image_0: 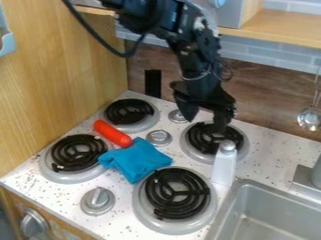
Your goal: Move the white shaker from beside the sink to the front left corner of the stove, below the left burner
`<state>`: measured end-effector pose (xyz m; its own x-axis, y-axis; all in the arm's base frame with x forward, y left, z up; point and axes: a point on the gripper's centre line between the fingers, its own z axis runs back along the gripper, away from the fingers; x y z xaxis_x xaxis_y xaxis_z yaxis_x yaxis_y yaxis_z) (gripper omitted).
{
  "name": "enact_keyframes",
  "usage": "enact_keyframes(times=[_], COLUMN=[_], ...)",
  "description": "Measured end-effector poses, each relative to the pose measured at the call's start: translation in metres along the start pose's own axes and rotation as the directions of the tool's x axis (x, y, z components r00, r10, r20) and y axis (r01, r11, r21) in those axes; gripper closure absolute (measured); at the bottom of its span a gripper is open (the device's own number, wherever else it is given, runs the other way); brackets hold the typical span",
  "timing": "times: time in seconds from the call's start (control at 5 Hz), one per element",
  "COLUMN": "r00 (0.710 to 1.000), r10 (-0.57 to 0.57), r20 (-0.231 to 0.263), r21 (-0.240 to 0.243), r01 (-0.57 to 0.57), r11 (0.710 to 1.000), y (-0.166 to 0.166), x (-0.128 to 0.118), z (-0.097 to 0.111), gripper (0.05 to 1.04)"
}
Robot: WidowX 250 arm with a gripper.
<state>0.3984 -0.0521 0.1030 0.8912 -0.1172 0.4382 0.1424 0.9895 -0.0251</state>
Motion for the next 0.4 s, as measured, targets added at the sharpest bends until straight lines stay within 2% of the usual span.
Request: enact_keyframes(times=[0.2, 0.4], r00=[0.998, 0.988], r10=[0.05, 0.122], r20=[-0.039, -0.097], r21=[0.008, 0.035], r01=[-0.049, -0.119], r11=[0.999, 0.992], y=[-0.0074, -0.0053], x=[0.0061, 0.0124], z=[-0.0178, -0.0262], gripper=[0.079, 0.079])
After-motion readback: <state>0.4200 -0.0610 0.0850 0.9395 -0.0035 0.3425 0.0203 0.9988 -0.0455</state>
